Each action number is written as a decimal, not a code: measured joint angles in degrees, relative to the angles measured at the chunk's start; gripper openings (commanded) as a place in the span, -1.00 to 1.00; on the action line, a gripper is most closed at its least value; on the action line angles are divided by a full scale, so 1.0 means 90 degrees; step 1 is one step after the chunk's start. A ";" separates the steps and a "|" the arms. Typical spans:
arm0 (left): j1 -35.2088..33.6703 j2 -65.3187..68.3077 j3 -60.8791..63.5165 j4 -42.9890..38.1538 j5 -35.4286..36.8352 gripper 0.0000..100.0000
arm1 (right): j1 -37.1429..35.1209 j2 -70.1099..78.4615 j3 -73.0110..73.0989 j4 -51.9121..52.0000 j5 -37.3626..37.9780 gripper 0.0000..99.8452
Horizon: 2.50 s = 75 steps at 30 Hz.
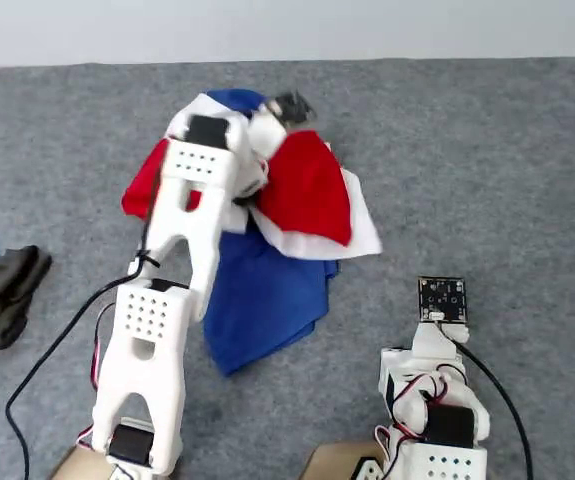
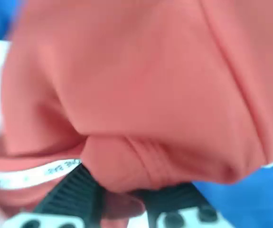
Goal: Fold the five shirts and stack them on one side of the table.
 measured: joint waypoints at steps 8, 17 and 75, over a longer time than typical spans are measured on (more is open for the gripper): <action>-0.0908 -0.0654 -0.0889 0.0088 0.0752 -0.99 | 0.0000 0.0000 0.0000 0.0000 0.0000 -0.98; -0.2608 -0.2129 -0.0889 0.0098 0.0947 -0.99 | 0.0000 0.0000 0.0000 0.0000 0.0000 -0.98; -0.7658 -0.2960 -0.3126 0.0098 0.1788 -0.71 | 0.0000 0.0000 0.0000 0.0000 0.0000 -0.98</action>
